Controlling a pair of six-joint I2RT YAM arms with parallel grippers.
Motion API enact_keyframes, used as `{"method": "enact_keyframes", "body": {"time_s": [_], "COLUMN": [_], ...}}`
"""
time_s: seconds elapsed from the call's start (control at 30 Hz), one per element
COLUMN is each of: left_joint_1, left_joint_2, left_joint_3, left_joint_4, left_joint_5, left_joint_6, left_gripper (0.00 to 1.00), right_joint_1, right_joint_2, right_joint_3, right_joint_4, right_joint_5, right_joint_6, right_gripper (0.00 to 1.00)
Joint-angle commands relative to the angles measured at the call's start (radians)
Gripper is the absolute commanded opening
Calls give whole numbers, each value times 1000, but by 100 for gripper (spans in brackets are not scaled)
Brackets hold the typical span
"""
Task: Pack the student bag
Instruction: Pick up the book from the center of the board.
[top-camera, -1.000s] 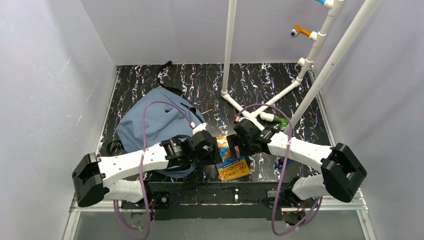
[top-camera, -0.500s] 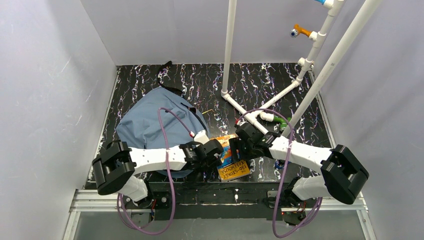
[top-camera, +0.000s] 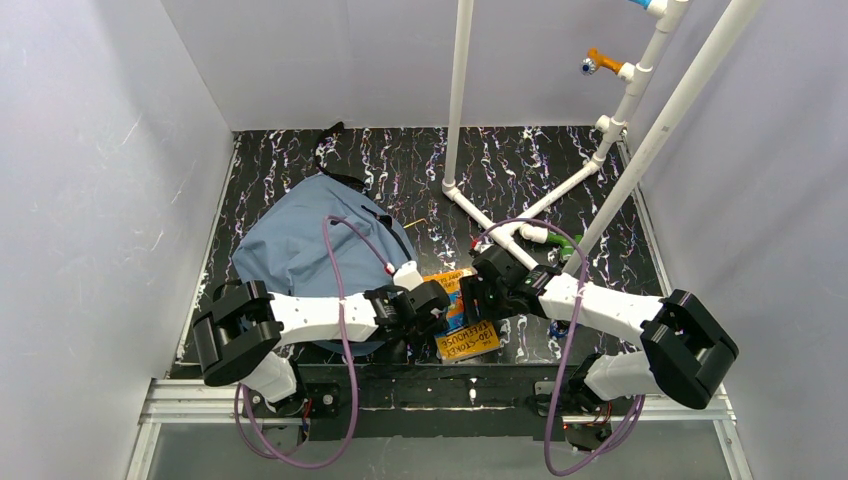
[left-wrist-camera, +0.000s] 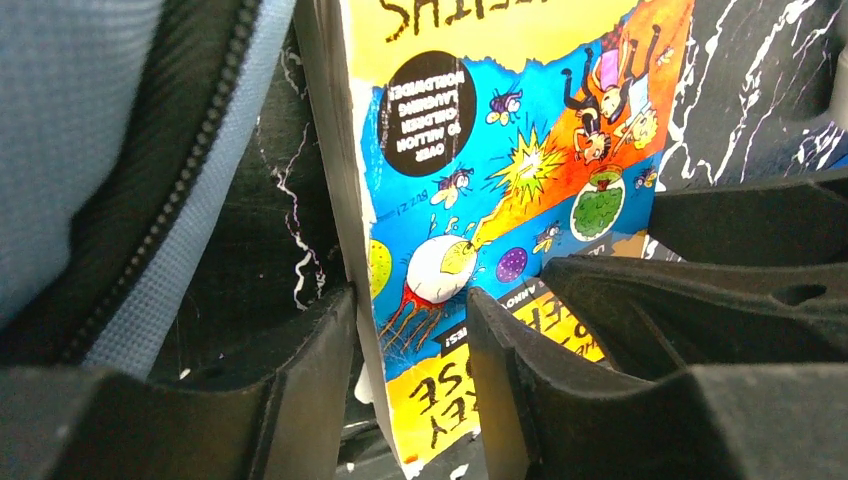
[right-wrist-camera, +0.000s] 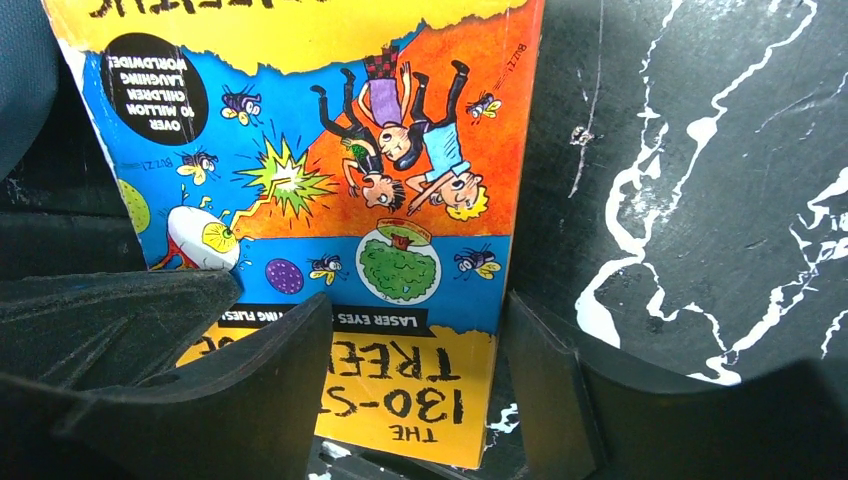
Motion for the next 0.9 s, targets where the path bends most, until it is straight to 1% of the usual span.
{"method": "enact_keyframes", "body": {"time_s": [0.0,0.03,0.13,0.17,0.33,0.43,0.47,0.53,0.63,0.73,0.87], "left_joint_1": [-3,-1,13,20,36,36,36,40,53,65,93], "left_joint_2": [-45,-57,-66,-63,-65,-98,-109,-128,-155,-185,-213], "left_joint_3": [-23,-31,-23,-22,-33,-25,-21,-11,-5,-8,-6], "left_joint_4": [158,195,209,209,219,219,219,210,202,192,179], "left_joint_5": [-61,-65,-61,-52,-34,-58,-66,-77,-67,-54,-22], "left_joint_6": [126,150,202,209,227,278,297,309,301,280,252], "left_gripper": [41,40,35,30,0,0,0,0,0,0,0], "right_joint_1": [0,0,0,0,0,0,0,0,0,13,68], "right_joint_2": [8,7,2,1,8,3,-1,-14,-42,-101,-198], "right_joint_3": [-15,-18,-17,-16,-10,1,8,30,69,89,70], "right_joint_4": [47,50,61,64,67,54,43,11,-46,-72,-33], "right_joint_5": [-42,-41,-74,-80,-101,-103,-98,-69,-9,37,65], "right_joint_6": [10,11,12,12,8,1,-10,-35,-102,-164,-237], "right_gripper": [69,68,68,68,67,67,69,75,87,98,98]}}
